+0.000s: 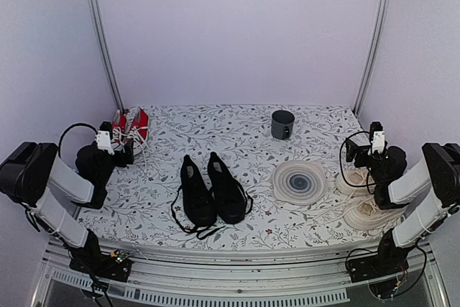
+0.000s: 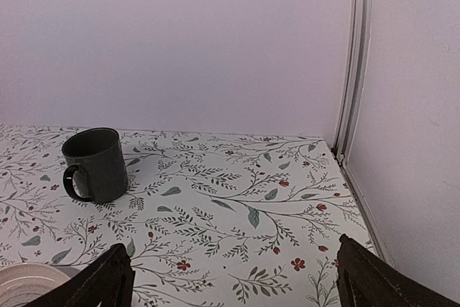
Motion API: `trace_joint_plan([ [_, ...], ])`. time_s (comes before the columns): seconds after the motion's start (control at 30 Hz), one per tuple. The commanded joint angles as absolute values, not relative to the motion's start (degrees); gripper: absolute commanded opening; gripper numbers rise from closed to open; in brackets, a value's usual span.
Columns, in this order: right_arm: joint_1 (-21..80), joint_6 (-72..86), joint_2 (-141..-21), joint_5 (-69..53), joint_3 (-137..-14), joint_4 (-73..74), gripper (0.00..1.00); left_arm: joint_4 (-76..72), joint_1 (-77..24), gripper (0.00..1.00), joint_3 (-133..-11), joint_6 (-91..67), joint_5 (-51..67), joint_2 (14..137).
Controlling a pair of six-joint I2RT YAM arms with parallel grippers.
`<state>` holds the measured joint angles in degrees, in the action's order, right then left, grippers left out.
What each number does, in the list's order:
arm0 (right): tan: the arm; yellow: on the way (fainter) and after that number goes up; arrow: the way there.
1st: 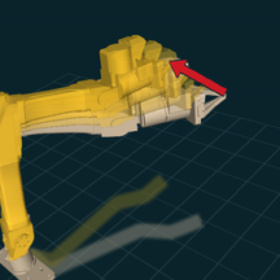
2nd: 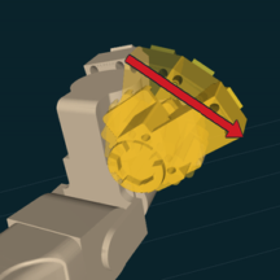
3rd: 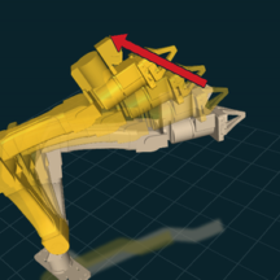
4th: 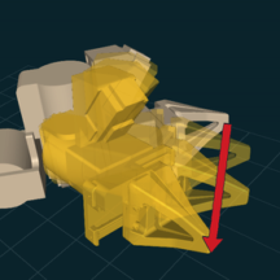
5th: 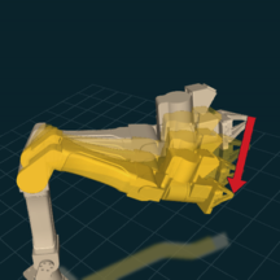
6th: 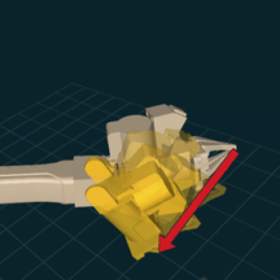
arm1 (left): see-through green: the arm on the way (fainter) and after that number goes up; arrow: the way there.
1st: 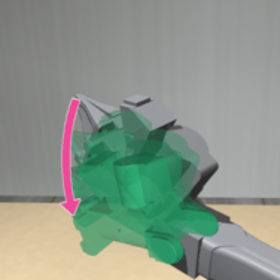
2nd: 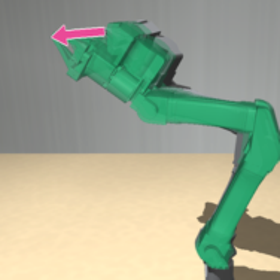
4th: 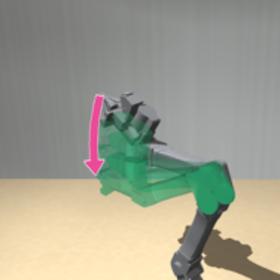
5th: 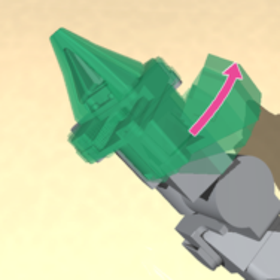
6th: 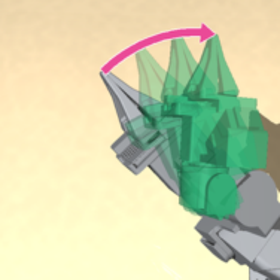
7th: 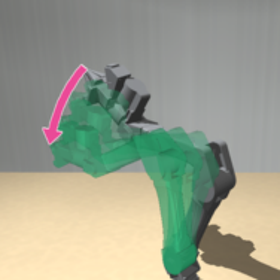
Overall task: Tie the shoes
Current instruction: Pick up the shoe from the center of the board.
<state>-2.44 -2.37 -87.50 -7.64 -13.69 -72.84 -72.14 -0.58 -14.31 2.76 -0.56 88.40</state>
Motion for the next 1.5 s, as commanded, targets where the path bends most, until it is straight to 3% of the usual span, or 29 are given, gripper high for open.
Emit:
trace_joint_plan([
  [0.0, -2.7, -1.8, -88.0, -7.1, -14.6, -72.4, 0.99, -72.6, 0.2, 0.96, -14.8, 2.4, 0.0, 88.6],
  [0.4, -2.9, -1.8, -87.7, -9.0, -14.7, -72.2, 0.99, -72.5, 1.1, 0.96, -14.9, 2.6, 3.9, 88.4],
  [0.5, -3.0, -3.0, -80.8, -11.8, -19.9, -58.4, 1.0, -63.6, -0.5, 0.96, -17.6, 4.4, 3.6, 82.5],
  [0.6, -3.0, 3.1, -72.5, -17.1, -28.0, -41.9, 0.89, -46.4, -4.5, 0.96, -23.3, 0.5, -7.7, 72.1],
  [0.67, -1.6, 8.6, -71.2, -24.5, -32.8, -35.5, 0.76, -38.0, -7.8, 0.96, -27.3, -2.6, -8.1, 65.9],
  [0.77, 8.4, 15.1, -72.7, -22.1, -40.9, -22.9, 0.63, -27.9, -16.4, 0.95, -32.7, -3.3, -5.6, 59.8],
  [0.9, 28.9, 16.7, -80.7, -8.5, -51.0, -13.2, 0.59, -18.5, -26.7, 0.92, -35.2, -9.3, -3.9, 58.4],
  [1.0, 38.5, 19.7, -90.8, -2.4, -60.7, -6.2, 0.61, -14.0, -33.1, 0.91, -35.2, -10.7, -6.5, 60.8],
  [1.1, 44.8, 20.3, -104.0, 0.0, -73.7, 0.8, 0.72, -12.4, -37.1, 0.91, -34.1, -12.7, -7.7, 62.8],
  [1.23, 49.4, 19.6, -118.4, -0.4, -88.6, 7.5, 0.94, -13.4, -38.1, 0.91, -31.6, -15.6, -6.9, 64.4],
  [1.33, 50.4, 20.5, -127.7, 0.9, -97.8, 11.7, 0.93, -15.5, -38.0, 0.91, -29.5, -16.0, -6.8, 65.5],
  [1.47, 50.4, 22.3, -135.7, 5.2, -105.4, 16.3, 0.84, -16.9, -37.7, 0.92, -30.1, -16.3, -4.6, 69.5],
])
